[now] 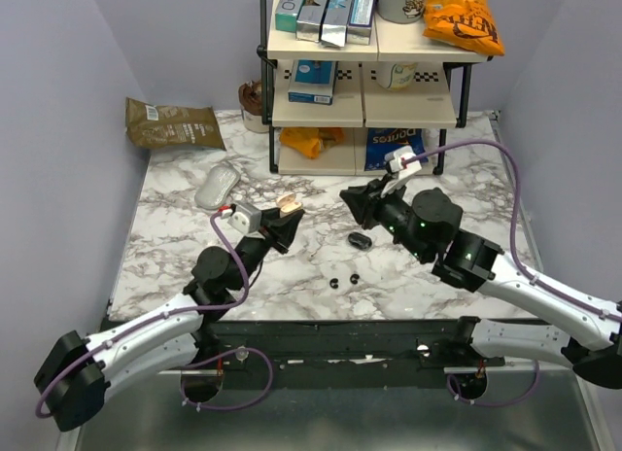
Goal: Insert the wireless bluetooth earbuds into the charging case
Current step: Pick up the earbud from the center of the board, then place the earbud in the charging case.
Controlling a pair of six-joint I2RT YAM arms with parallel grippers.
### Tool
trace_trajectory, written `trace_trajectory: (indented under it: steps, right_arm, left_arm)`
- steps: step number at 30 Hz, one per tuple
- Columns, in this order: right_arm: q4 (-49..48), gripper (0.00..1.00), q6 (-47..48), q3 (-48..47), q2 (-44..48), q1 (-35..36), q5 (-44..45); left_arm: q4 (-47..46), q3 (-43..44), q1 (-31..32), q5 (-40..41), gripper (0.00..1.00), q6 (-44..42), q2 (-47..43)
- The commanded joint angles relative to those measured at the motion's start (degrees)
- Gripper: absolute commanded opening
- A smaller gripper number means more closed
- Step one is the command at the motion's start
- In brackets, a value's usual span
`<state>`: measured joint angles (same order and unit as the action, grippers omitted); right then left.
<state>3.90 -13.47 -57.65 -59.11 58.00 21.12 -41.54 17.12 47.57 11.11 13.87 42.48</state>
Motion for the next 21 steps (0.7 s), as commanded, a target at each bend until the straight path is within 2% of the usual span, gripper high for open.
trace_trajectory:
  steps: [1,4,9,21]
  right_arm:
    - [-1.35,0.01,4.07,-2.21,2.59,-0.25,2.52]
    - [-5.29,0.01,5.38,-0.37,5.58,-0.17,2.25]
    - [-11.36,0.01,7.85,2.36,8.92,-0.17,1.99]
    - [-21.82,0.01,11.10,6.49,8.75,-0.25,1.03]
  left_arm:
    - [-21.70,5.02,-0.90,-12.94,0.00,-2.54,9.09]
    - [-28.92,7.83,-1.78,-18.40,0.00,-1.04,15.34]
    - [-32.46,13.10,-2.48,-23.32,0.00,0.54,22.98]
    - [-39.14,17.50,-2.48,-27.02,0.00,6.17,32.49]
